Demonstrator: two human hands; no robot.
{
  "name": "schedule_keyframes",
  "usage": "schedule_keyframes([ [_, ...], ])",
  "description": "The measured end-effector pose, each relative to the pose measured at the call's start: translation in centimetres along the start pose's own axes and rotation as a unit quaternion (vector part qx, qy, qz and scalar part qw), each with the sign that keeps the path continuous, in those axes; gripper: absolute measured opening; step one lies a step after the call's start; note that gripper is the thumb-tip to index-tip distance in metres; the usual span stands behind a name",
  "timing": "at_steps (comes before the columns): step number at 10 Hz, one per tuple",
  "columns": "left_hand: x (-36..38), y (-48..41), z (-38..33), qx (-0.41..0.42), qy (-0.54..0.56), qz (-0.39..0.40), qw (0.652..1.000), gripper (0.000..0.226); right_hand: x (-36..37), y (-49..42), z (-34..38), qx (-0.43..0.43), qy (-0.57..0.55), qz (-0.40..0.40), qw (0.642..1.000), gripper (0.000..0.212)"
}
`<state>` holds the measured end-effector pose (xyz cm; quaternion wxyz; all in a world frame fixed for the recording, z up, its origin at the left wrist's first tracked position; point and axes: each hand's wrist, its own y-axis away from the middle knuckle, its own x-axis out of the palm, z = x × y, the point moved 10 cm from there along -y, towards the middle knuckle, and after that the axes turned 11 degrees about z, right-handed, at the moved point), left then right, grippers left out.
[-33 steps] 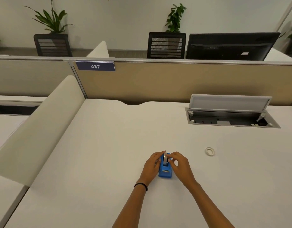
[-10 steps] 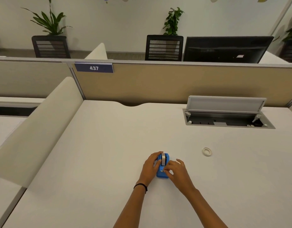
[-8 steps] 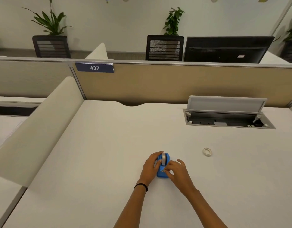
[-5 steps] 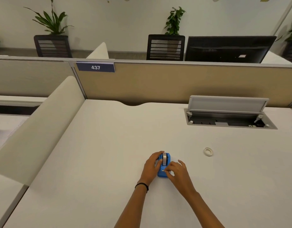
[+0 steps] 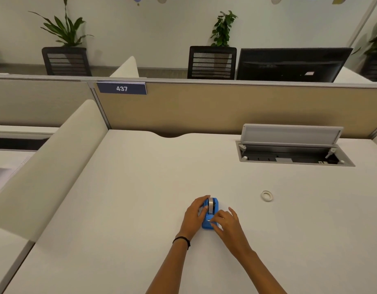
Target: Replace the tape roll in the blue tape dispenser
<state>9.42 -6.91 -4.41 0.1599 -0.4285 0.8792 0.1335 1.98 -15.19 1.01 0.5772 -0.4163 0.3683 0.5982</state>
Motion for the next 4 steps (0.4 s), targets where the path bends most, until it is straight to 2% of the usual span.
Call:
schedule_keyframes([
  [1, -0.2, 0.1, -0.4, -0.005, 0.005, 0.011, 1.0, 0.034, 0.5, 0.0, -0.2, 0.011, -0.012, 0.021, 1.0, 0.022],
  [3, -0.7, 0.9, -1.4, -0.024, 0.011, 0.055, 0.998, 0.041, -1.8, 0.4, -1.2, 0.019, -0.085, 0.018, 0.996, 0.016],
  [4, -1.1, 1.1, -1.4, -0.029, 0.021, 0.046, 0.998, 0.041, -3.2, 0.0, -2.1, 0.03, -0.095, 0.017, 0.995, 0.017],
])
